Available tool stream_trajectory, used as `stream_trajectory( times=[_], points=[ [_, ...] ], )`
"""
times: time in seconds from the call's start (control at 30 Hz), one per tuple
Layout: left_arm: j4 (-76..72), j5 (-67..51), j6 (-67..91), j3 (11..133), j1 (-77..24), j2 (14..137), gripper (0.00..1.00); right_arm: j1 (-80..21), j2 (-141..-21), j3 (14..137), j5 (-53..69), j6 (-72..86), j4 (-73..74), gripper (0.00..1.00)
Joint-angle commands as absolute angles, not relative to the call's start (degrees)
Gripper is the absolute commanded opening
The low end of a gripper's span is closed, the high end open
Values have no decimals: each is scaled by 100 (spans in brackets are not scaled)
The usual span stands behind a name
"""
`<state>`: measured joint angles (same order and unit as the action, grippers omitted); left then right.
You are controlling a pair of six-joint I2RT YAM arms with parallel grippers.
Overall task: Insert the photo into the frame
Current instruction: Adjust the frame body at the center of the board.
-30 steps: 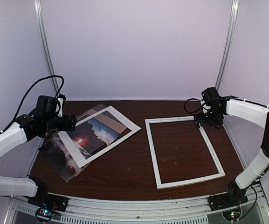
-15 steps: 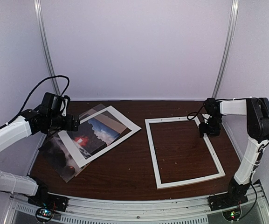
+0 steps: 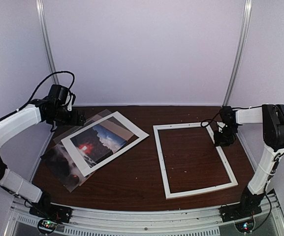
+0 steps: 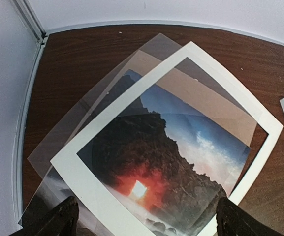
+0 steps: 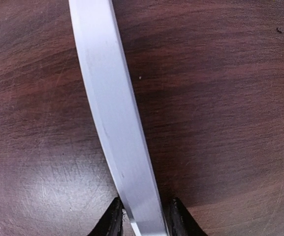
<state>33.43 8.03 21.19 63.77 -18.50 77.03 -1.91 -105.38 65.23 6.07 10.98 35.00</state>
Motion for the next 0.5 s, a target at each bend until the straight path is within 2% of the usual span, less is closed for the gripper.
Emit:
stream_trajectory(
  times=[0.0,0.37,0.4,0.47],
  points=[
    [3685,117,2126,7057,-1208,8366,98,-101,-10534,6144,754,1327,3246,30],
    [4633,-721,1592,9252,-165,10972,98,-70,-10257,5726,989,1559,2771,26],
    [4704,-825,1577,9446,-80,11225,98,-74,-10251,5718,1010,1564,2755,26],
    [4752,-1034,1517,9799,75,11666,98,-71,-10241,5722,1059,1550,2755,34]
  ],
)
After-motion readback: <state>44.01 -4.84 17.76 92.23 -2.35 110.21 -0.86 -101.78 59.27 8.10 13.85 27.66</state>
